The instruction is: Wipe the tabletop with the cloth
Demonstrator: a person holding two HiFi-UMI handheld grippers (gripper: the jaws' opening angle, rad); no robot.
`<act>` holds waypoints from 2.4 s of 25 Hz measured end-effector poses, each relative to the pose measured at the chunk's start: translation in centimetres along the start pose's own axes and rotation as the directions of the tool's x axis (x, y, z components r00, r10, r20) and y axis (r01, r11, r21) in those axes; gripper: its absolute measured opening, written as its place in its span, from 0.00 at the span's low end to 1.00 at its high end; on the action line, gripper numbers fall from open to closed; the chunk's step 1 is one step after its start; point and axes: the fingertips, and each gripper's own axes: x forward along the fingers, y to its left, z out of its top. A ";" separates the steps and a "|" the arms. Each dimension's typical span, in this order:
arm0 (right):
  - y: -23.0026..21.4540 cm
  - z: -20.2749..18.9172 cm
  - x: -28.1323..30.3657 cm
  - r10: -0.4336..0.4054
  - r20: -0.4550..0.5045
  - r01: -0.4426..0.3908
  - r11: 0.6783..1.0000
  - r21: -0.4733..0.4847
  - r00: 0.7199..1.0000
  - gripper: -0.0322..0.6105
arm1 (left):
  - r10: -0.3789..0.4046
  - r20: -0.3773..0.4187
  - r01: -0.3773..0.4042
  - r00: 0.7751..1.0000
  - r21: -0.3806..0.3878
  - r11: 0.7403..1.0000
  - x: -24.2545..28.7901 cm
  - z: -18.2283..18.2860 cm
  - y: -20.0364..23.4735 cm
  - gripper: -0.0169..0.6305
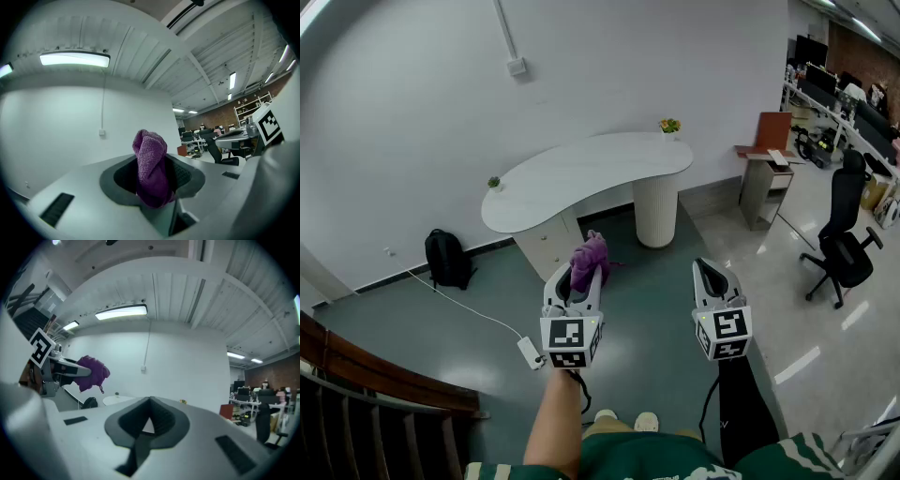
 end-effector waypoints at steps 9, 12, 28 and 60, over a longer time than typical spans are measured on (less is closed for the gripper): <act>-0.5 -0.2 0.0 0.011 0.024 -0.012 0.998 0.061 1.000 0.05 | -0.026 0.002 0.026 1.000 -0.021 0.999 0.4 0.0 -0.5 0.26; -0.6 -0.4 1.1 0.024 0.008 -0.024 0.999 0.040 1.000 0.05 | -0.039 0.018 0.039 0.999 -0.023 0.999 1.2 0.3 -0.2 0.26; -2.3 -0.9 18.7 0.057 0.055 -0.060 0.997 0.057 0.997 0.05 | -0.063 0.025 0.063 0.998 0.007 0.998 17.3 -0.8 7.4 0.23; -10.0 -1.8 54.0 -0.002 -0.070 -0.003 0.998 -0.069 0.998 0.05 | -0.168 0.073 0.173 0.983 -0.067 0.983 50.0 -1.4 24.0 0.24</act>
